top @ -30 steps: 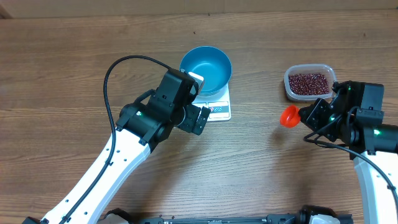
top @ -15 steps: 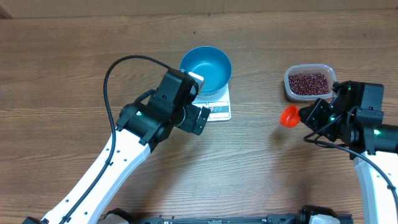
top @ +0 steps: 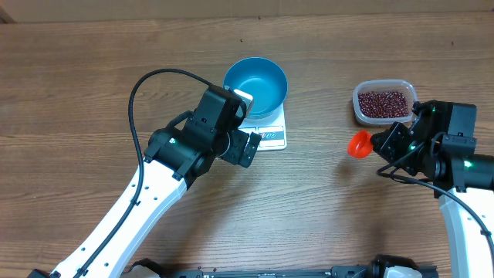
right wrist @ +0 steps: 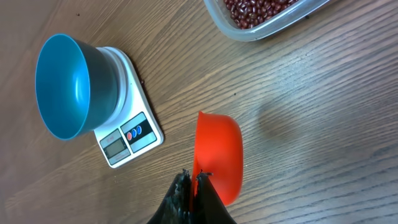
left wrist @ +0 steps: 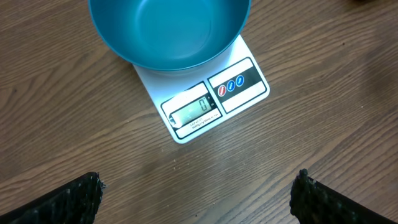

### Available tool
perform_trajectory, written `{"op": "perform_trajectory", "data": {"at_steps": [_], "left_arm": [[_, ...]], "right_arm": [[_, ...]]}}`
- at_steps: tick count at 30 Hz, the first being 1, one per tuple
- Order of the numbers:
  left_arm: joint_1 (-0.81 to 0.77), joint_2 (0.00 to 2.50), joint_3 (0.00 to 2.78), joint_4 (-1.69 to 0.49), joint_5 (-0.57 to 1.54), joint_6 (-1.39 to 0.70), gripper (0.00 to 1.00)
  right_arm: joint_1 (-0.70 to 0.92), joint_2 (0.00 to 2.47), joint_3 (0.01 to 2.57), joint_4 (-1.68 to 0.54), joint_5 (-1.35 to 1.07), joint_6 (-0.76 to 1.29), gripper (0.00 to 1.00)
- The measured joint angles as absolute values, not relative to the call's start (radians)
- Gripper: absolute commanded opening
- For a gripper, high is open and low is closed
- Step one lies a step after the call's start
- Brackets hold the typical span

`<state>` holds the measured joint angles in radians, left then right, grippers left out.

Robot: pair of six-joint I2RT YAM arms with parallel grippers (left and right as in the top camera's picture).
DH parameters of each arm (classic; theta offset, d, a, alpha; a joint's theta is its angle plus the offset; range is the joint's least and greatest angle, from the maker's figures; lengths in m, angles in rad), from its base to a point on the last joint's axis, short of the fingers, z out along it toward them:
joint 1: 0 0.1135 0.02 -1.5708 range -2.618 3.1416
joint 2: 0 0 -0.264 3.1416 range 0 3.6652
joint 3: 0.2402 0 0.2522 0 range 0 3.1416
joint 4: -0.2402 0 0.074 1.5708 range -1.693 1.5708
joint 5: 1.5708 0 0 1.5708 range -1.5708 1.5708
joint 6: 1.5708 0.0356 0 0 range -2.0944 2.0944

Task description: Scoop item into bowl and weigh 150g on scale

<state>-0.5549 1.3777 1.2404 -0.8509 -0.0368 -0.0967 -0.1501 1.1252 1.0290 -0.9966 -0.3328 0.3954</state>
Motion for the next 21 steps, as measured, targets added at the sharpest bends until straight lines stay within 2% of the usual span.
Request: {"op": "perform_trajectory", "data": {"at_steps": [21], "left_arm": [[-0.555, 1.378, 1.24, -0.851, -0.037, -0.097, 1.0]], "right_arm": [[-0.15, 1.125, 1.032, -0.975, -0.343, 0.354, 0.04]]}}
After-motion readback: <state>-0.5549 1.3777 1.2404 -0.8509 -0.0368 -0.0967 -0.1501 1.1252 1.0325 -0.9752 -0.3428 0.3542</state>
